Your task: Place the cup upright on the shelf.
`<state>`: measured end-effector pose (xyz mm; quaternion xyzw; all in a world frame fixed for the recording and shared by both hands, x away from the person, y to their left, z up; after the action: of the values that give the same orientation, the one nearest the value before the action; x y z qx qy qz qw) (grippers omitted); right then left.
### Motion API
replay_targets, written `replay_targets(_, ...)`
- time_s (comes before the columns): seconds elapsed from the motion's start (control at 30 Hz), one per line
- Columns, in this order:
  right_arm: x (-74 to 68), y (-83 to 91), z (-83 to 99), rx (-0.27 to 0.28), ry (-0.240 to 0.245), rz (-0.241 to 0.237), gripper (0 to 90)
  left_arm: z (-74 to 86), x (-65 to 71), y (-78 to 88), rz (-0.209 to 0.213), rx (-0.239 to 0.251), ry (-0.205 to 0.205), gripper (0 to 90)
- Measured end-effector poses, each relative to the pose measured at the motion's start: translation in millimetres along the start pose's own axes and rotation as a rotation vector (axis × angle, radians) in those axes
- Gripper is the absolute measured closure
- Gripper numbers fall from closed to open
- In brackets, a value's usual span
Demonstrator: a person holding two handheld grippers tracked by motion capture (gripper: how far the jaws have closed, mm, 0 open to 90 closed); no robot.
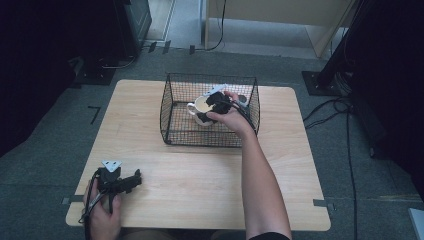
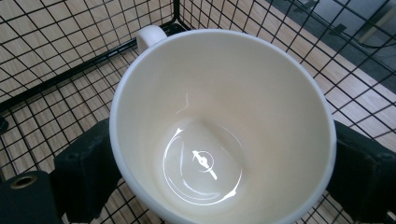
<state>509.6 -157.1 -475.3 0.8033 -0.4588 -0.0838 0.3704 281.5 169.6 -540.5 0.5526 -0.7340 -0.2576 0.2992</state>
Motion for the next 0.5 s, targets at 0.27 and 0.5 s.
replay_targets(0.27, 5.2, 11.6, -5.2, 0.059, 0.002, 0.006, 8.4, 0.0, 0.0, -0.1, 0.0, 0.001, 0.0, 1.9)
replay_targets(0.5, 10.8, 26.9, -14.9, 0.111, -0.015, 0.027, 11.5, -0.1, 0.0, -0.1, -0.002, 0.001, -0.001, 1.9)
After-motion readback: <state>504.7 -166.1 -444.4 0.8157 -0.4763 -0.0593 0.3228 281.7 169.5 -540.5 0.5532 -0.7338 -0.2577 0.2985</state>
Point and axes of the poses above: each handheld gripper's, and its own axes: y roughly backward along the jaws, z roughly out of its underside, x roughly to its right, the point moved 3 cm from there along -y, roughly forward along the jaws, and after that the axes turned 13 degrees about z, right-handed, at the moved point
